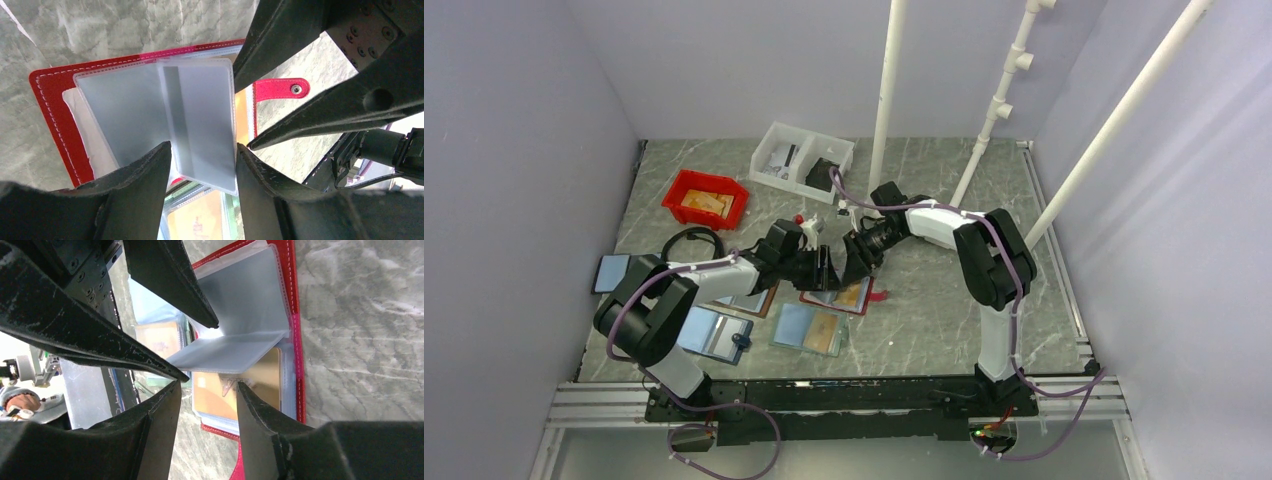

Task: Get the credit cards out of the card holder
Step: Remove the credit card from the card holder.

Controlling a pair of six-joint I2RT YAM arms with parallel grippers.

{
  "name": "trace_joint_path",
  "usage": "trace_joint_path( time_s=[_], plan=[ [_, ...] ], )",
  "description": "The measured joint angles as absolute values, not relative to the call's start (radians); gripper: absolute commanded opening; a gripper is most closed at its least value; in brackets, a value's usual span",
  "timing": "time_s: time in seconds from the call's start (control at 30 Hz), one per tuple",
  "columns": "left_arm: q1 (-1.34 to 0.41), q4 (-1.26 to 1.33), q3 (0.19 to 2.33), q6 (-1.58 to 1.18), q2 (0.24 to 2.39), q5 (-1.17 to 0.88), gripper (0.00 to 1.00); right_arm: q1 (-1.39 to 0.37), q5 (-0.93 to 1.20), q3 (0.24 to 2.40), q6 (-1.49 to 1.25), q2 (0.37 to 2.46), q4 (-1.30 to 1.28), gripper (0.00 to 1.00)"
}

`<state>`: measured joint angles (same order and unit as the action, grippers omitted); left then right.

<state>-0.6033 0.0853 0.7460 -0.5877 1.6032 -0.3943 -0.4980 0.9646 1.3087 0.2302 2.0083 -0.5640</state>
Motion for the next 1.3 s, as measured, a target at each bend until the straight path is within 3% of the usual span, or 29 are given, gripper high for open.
trace_joint_path(
  time_s=[0.93,1.17,1.3],
  plan=[
    [-0.55,0.202,0.684,-0.686,1.603,-0.421,0.58,-0.38,0.766,1.241,0.466,1.613,-0.679,0.65],
    [-0.54,0.201,0.684,-0.713,1.603,-0.421,0.55,-0.373,0.756,1.231,0.469,1.6,-0.662,0.65],
    [-0.54,0.181,0.685,-0.719,1.602,-0.403,0.48,-0.373,0.757,1.23,0.469,1.6,-0.657,0.65]
  ],
)
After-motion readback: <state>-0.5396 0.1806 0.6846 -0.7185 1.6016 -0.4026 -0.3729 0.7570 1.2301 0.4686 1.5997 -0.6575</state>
